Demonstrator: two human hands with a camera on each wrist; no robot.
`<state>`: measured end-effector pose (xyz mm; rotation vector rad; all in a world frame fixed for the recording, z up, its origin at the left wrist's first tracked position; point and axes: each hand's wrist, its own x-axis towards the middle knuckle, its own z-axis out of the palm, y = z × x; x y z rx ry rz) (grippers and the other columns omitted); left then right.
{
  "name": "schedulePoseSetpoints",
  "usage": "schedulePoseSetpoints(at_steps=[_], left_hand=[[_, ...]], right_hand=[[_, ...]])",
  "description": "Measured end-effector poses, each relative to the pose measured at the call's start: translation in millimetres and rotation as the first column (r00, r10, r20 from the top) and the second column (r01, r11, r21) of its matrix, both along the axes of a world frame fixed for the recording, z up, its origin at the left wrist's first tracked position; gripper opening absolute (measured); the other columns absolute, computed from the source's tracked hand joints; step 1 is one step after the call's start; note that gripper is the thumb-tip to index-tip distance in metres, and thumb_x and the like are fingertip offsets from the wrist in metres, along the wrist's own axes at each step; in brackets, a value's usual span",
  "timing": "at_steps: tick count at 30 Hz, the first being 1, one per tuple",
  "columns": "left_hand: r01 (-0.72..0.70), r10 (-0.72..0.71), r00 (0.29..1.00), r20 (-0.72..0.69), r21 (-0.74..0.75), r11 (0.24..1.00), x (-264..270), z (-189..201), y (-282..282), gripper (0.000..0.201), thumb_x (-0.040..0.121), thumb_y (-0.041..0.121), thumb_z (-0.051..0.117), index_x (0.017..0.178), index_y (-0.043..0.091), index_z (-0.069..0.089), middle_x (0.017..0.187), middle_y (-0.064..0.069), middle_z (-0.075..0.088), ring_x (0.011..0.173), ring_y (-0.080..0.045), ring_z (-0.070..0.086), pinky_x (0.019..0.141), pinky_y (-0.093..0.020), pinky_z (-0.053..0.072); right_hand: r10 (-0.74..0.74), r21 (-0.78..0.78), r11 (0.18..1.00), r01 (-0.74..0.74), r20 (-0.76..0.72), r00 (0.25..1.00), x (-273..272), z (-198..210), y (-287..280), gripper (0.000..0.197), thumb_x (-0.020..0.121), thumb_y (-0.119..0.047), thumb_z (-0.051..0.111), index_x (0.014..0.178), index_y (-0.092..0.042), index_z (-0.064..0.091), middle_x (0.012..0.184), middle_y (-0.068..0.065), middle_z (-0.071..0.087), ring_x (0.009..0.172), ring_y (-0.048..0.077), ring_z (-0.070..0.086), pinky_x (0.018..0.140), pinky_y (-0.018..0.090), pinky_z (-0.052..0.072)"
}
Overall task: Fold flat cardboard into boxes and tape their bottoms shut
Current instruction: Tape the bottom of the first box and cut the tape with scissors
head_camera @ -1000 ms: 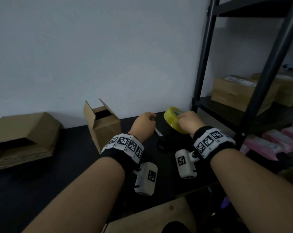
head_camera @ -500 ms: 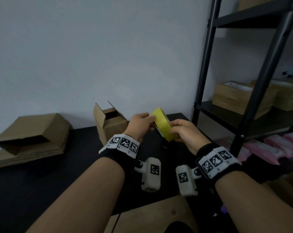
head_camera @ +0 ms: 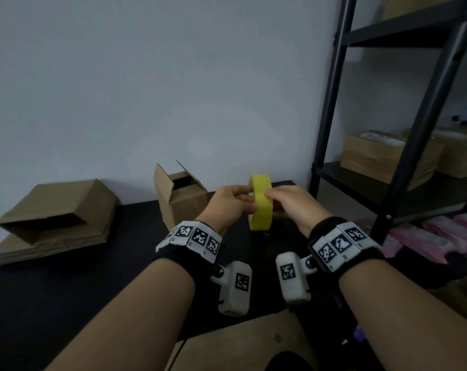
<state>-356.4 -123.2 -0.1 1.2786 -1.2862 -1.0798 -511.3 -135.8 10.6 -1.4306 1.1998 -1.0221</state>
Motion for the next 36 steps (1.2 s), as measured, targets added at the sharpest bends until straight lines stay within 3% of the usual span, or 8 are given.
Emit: schedulePoseSetpoints(at_steps=[3, 8, 14, 16, 21, 26, 33, 36], left_hand=[[0.022, -0.022, 1.0, 0.003, 0.0, 1.0, 2, -2, 2, 0.05, 0.075, -0.017, 0.066, 0.122, -0.005, 0.055, 0.095, -0.016, 0.065, 0.086, -0.022, 0.064, 0.086, -0.03, 0.055], [-0.01, 0.009, 0.997, -0.079, -0.021, 1.0, 5, 0, 1, 0.035, 0.081, -0.006, 0.066, 0.116, -0.005, 0.059, 0.106, -0.023, 0.068, 0.093, -0.029, 0.067, 0.086, -0.037, 0.056], [-0.05, 0.048, 0.988, -0.148, -0.016, 0.999, 6, 3, -3, 0.034, 0.083, -0.001, 0.067, 0.115, -0.003, 0.059, 0.098, -0.016, 0.069, 0.075, -0.018, 0.068, 0.065, -0.023, 0.057], [-0.056, 0.053, 0.981, -0.185, -0.012, 0.998, 5, 3, -3, 0.036, 0.083, -0.003, 0.066, 0.118, -0.005, 0.057, 0.098, -0.017, 0.067, 0.074, -0.018, 0.067, 0.062, -0.021, 0.056], [-0.041, 0.038, 0.97, -0.241, -0.007, 0.999, 4, 4, -4, 0.042, 0.084, -0.003, 0.065, 0.125, -0.003, 0.054, 0.107, -0.017, 0.068, 0.083, -0.023, 0.068, 0.07, -0.028, 0.058], [-0.003, 0.007, 0.964, -0.265, 0.013, 1.0, 2, 7, -3, 0.045, 0.084, -0.003, 0.065, 0.128, -0.001, 0.055, 0.115, -0.02, 0.067, 0.09, -0.025, 0.067, 0.077, -0.029, 0.058], [0.074, -0.079, 0.975, -0.207, -0.031, 0.997, 2, 7, 2, 0.036, 0.082, -0.012, 0.061, 0.117, -0.004, 0.061, 0.106, -0.019, 0.069, 0.094, -0.026, 0.067, 0.087, -0.032, 0.054], [0.056, -0.064, 0.985, -0.16, -0.051, 0.997, 0, 6, 5, 0.039, 0.078, -0.018, 0.06, 0.115, -0.007, 0.06, 0.1, -0.019, 0.067, 0.088, -0.023, 0.065, 0.08, -0.027, 0.055]], right_hand=[[0.022, 0.004, 1.0, -0.022, 0.017, 1.0, 0, -4, -3, 0.02, 0.093, -0.015, 0.062, 0.108, -0.003, 0.068, 0.103, 0.015, 0.071, 0.102, 0.03, 0.067, 0.097, 0.049, 0.05], [0.07, 0.001, 0.998, -0.07, 0.031, 0.997, 0, -14, -4, 0.022, 0.09, -0.005, 0.063, 0.112, -0.003, 0.065, 0.107, 0.016, 0.07, 0.103, 0.03, 0.067, 0.097, 0.045, 0.051], [0.092, -0.057, 0.994, -0.09, 0.035, 0.995, 1, -19, -3, 0.018, 0.087, 0.002, 0.064, 0.101, -0.009, 0.063, 0.098, 0.01, 0.067, 0.094, 0.022, 0.064, 0.082, 0.031, 0.051], [0.092, -0.078, 0.993, -0.09, 0.019, 0.996, 1, -20, -4, 0.021, 0.084, 0.006, 0.065, 0.098, -0.01, 0.062, 0.098, 0.013, 0.066, 0.093, 0.023, 0.063, 0.083, 0.032, 0.051], [0.103, -0.118, 0.987, -0.106, -0.03, 0.994, -1, -22, -2, 0.03, 0.078, 0.013, 0.066, 0.095, -0.011, 0.059, 0.094, 0.013, 0.062, 0.089, 0.022, 0.06, 0.088, 0.038, 0.05], [0.133, -0.15, 0.979, -0.14, -0.057, 0.99, -4, -23, 0, 0.037, 0.074, 0.018, 0.066, 0.09, -0.013, 0.054, 0.092, 0.012, 0.061, 0.088, 0.021, 0.06, 0.079, 0.031, 0.051], [0.128, -0.172, 0.976, -0.132, -0.033, 0.991, -5, -23, -1, 0.04, 0.071, 0.018, 0.067, 0.092, -0.014, 0.057, 0.094, 0.011, 0.064, 0.09, 0.021, 0.062, 0.077, 0.029, 0.052], [0.1, -0.142, 0.985, -0.094, 0.035, 0.994, -3, -20, -1, 0.034, 0.074, 0.013, 0.067, 0.099, -0.009, 0.063, 0.099, 0.016, 0.069, 0.094, 0.027, 0.065, 0.085, 0.039, 0.054]])
